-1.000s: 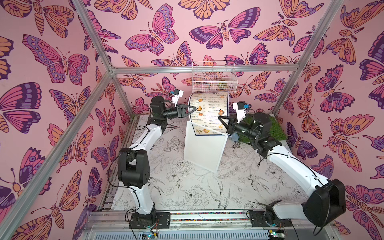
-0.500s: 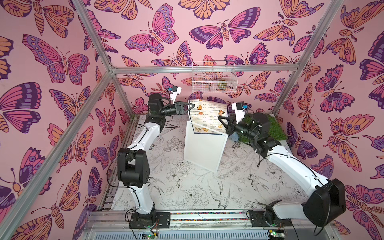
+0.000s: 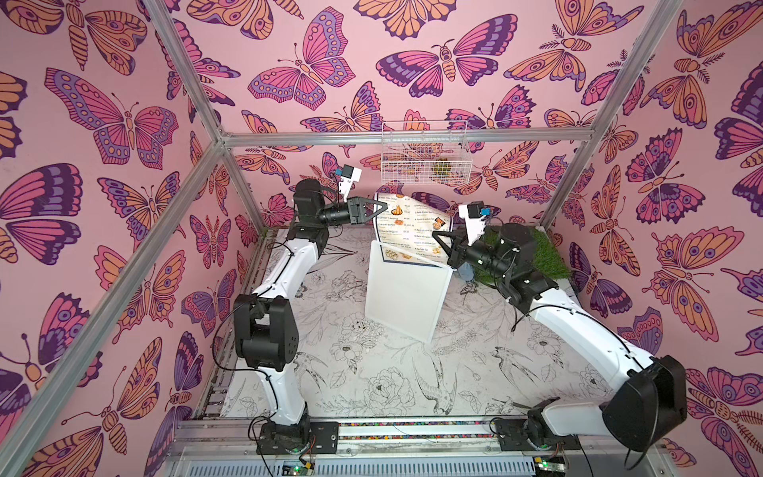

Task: Insert the menus into the narrow rack
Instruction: Insert the menu into the narrow rack.

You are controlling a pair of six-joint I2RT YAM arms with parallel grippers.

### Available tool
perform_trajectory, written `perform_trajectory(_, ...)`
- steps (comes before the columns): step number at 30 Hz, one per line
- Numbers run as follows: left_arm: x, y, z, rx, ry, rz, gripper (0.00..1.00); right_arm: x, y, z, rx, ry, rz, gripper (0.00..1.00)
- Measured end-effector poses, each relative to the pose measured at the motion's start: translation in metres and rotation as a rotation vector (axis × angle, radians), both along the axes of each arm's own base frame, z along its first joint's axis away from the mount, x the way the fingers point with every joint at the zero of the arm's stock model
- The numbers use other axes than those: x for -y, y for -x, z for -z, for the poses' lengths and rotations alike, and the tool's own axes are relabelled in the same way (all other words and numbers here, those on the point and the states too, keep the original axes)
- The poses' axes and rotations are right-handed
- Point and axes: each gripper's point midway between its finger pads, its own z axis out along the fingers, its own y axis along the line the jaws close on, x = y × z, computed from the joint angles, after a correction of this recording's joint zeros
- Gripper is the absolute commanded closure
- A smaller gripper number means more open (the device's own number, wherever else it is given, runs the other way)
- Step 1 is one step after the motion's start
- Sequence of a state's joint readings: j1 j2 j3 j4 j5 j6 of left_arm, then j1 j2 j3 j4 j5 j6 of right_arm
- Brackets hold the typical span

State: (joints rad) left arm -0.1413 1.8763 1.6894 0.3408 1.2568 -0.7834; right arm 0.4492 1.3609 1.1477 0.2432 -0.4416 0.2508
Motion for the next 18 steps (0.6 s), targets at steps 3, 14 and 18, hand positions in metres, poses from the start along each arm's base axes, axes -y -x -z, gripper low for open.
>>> perform_trajectory(3,-0.0002,-0.0006,-0.0011,0.001,-0.004,0.003,1.0,-0.0013,0.0006,0.0,0.007,0.006,0.0,1.0)
perform_trajectory(14,0.0005,-0.0045,-0.0029,-0.002,-0.008,0.026,1.0,-0.0031,-0.0011,0.0012,0.009,0.017,0.004,0.98)
perform_trajectory(18,0.0009,-0.0045,-0.0024,-0.01,-0.01,0.031,1.0,-0.0031,-0.0017,0.0046,-0.002,0.023,0.006,0.85)
